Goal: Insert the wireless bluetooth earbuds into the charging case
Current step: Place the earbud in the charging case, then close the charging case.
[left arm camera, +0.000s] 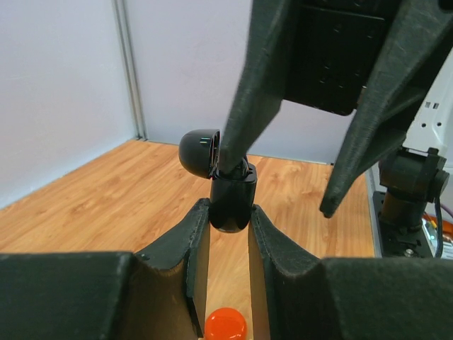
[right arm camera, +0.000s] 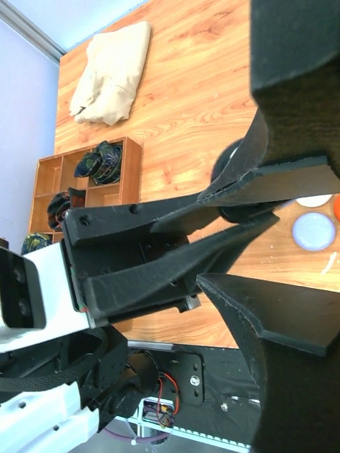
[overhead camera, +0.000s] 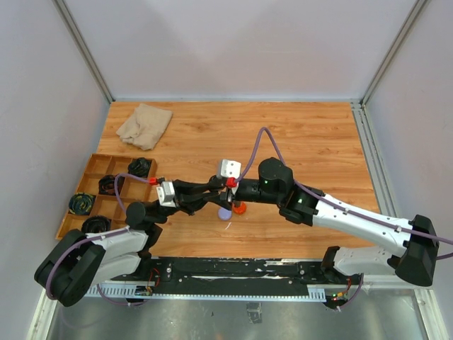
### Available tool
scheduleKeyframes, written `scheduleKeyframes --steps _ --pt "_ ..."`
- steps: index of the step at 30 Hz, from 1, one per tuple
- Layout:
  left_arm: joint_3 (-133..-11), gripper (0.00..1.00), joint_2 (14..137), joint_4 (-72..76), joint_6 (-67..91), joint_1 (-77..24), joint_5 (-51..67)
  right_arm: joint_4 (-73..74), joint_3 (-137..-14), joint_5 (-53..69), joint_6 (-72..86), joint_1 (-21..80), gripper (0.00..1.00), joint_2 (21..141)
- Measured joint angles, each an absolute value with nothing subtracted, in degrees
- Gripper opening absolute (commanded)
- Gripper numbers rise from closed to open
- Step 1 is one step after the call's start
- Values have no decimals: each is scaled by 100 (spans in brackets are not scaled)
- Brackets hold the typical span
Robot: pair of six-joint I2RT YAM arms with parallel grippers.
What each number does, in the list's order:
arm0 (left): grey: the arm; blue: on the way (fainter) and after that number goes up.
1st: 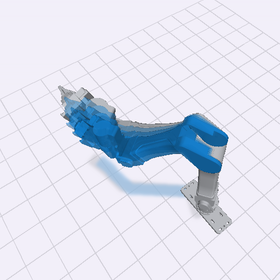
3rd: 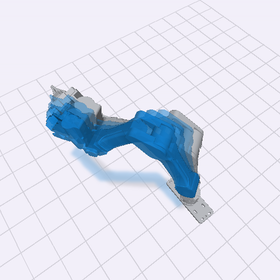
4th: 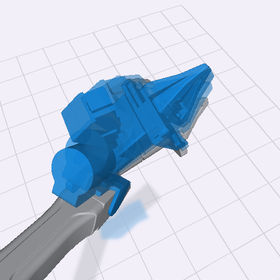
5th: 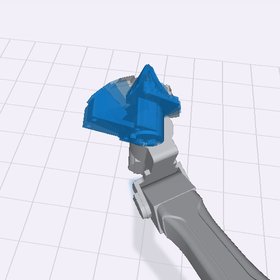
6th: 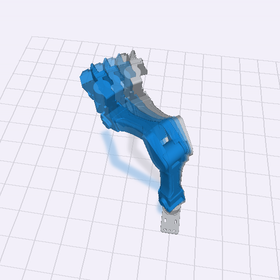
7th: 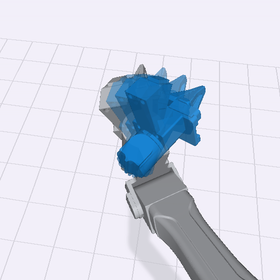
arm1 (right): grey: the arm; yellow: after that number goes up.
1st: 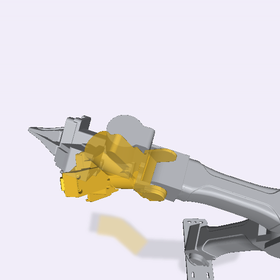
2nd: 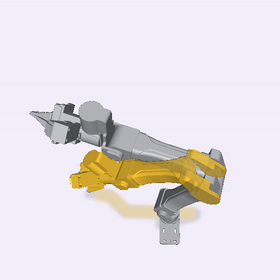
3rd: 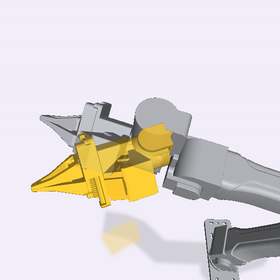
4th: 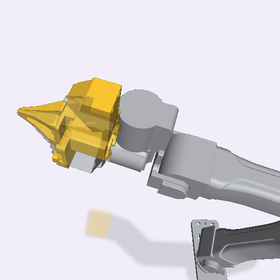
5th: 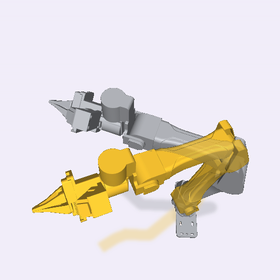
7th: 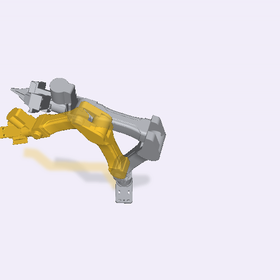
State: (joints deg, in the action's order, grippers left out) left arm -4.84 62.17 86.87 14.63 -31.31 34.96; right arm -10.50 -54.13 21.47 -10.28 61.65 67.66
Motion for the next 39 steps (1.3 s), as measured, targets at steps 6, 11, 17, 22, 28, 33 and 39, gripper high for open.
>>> scheduleKeyframes --steps 6,11,17,22,28,33,39 --pt "-528 0 6121 8479 1317 -3131 3629 -805 -5586 2174 -1061 6163 62 6853" --pt "-552 0 6117 8331 1315 -3131 3739 62 -5887 2364 -1402 6088 74 6733" --pt "-698 0 6117 8036 1308 -3131 3988 834 -5990 2390 -1772 5889 83 6351" --pt "-755 0 6082 7850 1308 -3131 4167 1039 -5990 2392 -1942 5651 87 6243" --pt "-801 0 6060 7738 1334 -3131 4278 1122 -5990 2536 -1984 5485 88 6504" --pt "-805 0 6099 7754 1435 -3131 4268 1186 -5990 2814 -1986 5485 88 6820" --pt "-805 0 6222 7728 1638 -3133 4082 1190 -5990 2947 -1986 5439 87 6923"
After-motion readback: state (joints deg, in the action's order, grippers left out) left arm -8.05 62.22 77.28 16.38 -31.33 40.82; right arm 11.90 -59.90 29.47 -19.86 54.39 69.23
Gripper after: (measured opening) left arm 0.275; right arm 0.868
